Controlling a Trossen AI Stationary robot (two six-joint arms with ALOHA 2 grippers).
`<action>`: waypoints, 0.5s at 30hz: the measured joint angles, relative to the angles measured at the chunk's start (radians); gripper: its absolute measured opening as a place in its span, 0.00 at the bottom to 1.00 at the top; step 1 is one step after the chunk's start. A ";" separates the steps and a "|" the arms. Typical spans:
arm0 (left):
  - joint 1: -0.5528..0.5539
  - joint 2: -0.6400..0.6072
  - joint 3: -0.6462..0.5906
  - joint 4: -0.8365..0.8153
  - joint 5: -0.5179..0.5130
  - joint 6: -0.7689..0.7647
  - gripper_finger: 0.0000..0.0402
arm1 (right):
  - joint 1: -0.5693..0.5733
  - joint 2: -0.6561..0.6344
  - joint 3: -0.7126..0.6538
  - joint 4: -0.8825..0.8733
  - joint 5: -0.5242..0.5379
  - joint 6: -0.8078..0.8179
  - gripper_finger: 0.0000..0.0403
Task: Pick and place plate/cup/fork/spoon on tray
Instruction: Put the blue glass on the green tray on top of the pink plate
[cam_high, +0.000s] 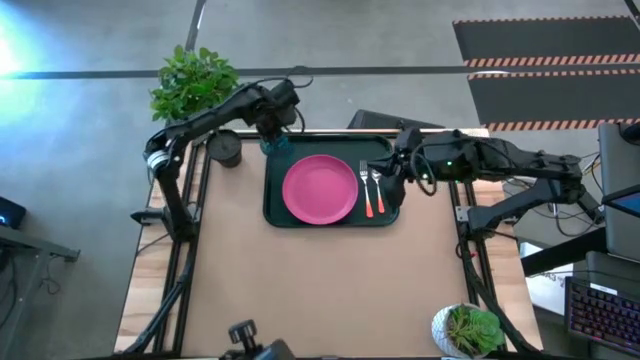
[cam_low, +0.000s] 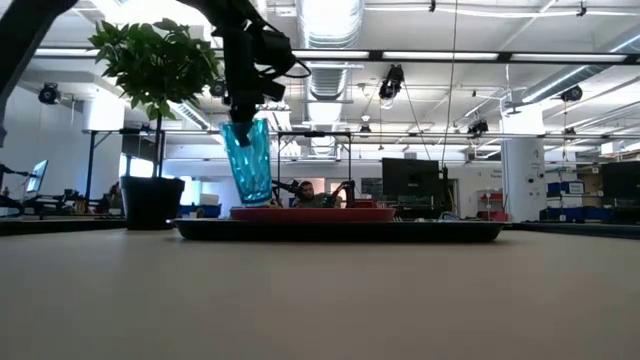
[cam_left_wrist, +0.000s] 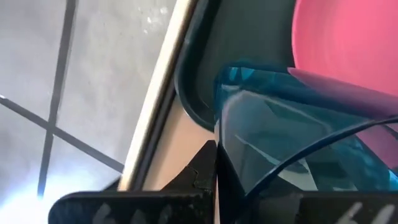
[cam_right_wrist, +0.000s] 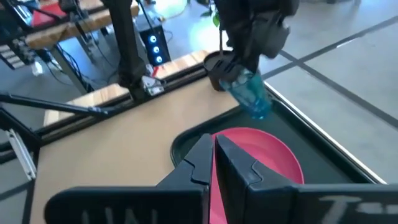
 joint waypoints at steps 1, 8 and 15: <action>0.007 0.013 0.023 -0.003 0.002 0.005 0.00 | 0.000 0.004 0.000 -0.005 0.000 0.000 0.02; 0.057 0.123 0.156 -0.146 0.079 0.041 0.00 | 0.000 0.016 0.000 -0.012 0.003 0.001 0.02; 0.080 0.179 0.164 -0.169 0.075 0.080 0.00 | 0.000 0.016 0.000 -0.010 0.004 -0.002 0.02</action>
